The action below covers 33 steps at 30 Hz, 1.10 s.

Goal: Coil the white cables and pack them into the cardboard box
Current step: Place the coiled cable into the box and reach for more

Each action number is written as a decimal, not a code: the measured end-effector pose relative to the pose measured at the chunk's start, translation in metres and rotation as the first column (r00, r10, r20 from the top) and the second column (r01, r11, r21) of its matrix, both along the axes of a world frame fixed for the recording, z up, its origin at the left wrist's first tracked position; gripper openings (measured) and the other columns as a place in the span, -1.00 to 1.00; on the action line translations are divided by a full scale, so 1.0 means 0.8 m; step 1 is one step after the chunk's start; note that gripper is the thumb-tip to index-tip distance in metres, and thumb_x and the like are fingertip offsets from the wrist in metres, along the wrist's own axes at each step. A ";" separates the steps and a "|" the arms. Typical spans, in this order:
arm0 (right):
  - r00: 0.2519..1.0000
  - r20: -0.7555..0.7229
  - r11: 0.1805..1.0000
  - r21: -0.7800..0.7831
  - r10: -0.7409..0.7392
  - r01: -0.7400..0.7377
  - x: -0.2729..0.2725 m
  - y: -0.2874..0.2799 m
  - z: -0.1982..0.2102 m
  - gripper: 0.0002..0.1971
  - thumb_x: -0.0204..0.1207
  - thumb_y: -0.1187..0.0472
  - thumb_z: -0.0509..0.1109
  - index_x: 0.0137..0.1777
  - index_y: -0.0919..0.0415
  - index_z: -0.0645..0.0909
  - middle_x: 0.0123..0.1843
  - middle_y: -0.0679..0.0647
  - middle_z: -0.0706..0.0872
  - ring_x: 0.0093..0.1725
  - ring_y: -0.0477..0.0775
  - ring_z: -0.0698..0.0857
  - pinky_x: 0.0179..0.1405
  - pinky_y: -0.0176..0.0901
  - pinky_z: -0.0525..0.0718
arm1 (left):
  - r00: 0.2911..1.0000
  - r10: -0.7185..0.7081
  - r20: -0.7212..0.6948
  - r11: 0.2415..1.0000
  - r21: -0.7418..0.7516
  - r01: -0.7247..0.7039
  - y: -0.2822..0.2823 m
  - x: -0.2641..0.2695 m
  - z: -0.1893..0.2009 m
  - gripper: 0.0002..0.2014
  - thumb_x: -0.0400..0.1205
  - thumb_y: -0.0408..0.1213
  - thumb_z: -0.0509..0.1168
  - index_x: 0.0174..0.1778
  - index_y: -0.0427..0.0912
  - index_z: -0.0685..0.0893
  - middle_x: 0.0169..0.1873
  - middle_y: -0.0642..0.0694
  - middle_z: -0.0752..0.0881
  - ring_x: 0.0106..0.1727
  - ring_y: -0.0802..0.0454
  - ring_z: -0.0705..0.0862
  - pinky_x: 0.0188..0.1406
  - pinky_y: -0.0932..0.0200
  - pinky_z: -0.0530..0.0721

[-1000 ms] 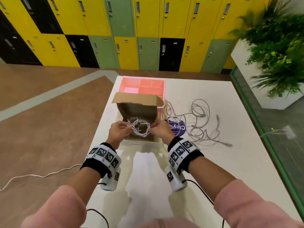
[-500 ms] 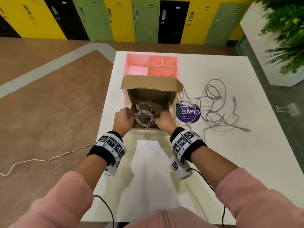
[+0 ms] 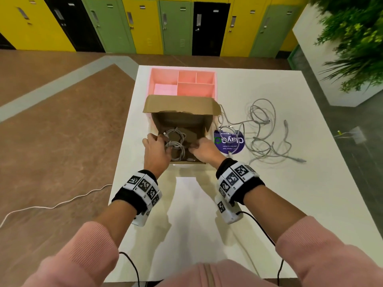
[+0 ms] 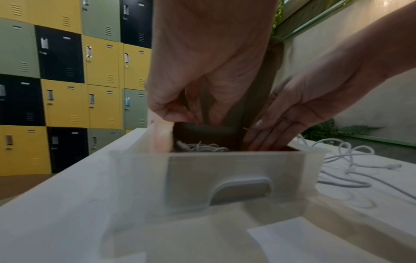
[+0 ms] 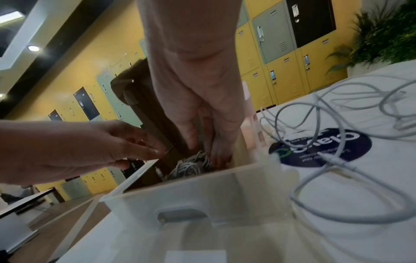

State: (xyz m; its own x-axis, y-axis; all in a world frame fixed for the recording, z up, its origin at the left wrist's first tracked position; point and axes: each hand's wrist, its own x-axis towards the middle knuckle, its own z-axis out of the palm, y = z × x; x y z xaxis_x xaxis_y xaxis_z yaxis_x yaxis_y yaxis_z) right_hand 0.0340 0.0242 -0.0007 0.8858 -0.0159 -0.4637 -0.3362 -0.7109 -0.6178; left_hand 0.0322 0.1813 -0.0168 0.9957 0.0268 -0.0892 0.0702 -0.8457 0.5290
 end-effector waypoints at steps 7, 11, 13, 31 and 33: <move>0.990 0.131 0.985 0.155 0.056 -0.076 -0.033 -0.093 0.036 -0.81 0.58 0.30 0.35 0.12 0.34 0.70 0.01 0.14 0.77 0.00 0.07 0.73 -0.04 -0.33 0.62 | 0.980 -0.184 0.081 0.979 -0.075 0.190 -0.074 -0.020 0.020 -0.80 0.68 -0.32 0.23 0.18 -0.23 0.63 0.17 -0.25 0.59 0.30 -0.20 0.41 0.36 0.02 0.28; 0.993 0.119 0.997 0.077 0.015 -0.024 -0.053 -0.170 0.034 -0.88 0.52 0.38 0.38 0.00 0.30 0.73 -0.20 0.07 0.72 -0.18 0.04 0.72 -0.30 -0.41 0.59 | 0.926 -0.369 0.078 0.918 -0.122 0.377 -0.127 -0.035 0.019 -0.88 0.66 -0.38 0.24 0.05 -0.28 0.65 -0.02 -0.22 0.65 0.03 -0.11 0.52 -0.03 0.17 0.39; 0.995 0.099 0.999 0.000 0.034 -0.034 -0.067 -0.206 0.027 -0.84 0.51 0.42 0.37 0.01 0.29 0.74 -0.14 0.09 0.74 -0.15 0.01 0.70 -0.31 -0.51 0.54 | 0.886 -0.462 0.046 0.875 -0.136 0.464 -0.152 -0.044 0.013 -0.90 0.64 -0.41 0.26 -0.01 -0.31 0.67 -0.09 -0.24 0.68 -0.10 -0.06 0.56 -0.14 0.21 0.40; 0.993 -0.045 0.982 -0.149 0.111 -0.117 -0.143 -0.310 -0.027 -0.59 0.62 0.28 0.29 0.46 0.21 0.48 0.44 0.17 0.56 0.36 0.15 0.57 0.24 -0.23 0.44 | 0.889 -0.296 -0.348 0.955 -0.119 0.272 -0.308 -0.084 -0.049 -0.49 0.71 -0.26 0.22 0.47 -0.52 0.28 0.49 -0.37 0.34 0.50 -0.30 0.34 0.40 0.04 0.22; 0.993 -0.032 0.983 -0.136 0.118 -0.121 -0.142 -0.317 -0.025 -0.61 0.62 0.29 0.29 0.44 0.22 0.49 0.43 0.19 0.56 0.32 0.17 0.59 0.22 -0.21 0.46 | 0.915 -0.179 -0.362 0.968 -0.231 0.098 -0.314 -0.082 -0.052 -0.64 0.70 -0.29 0.23 0.33 -0.45 0.44 0.28 -0.35 0.56 0.36 -0.29 0.49 0.28 0.03 0.39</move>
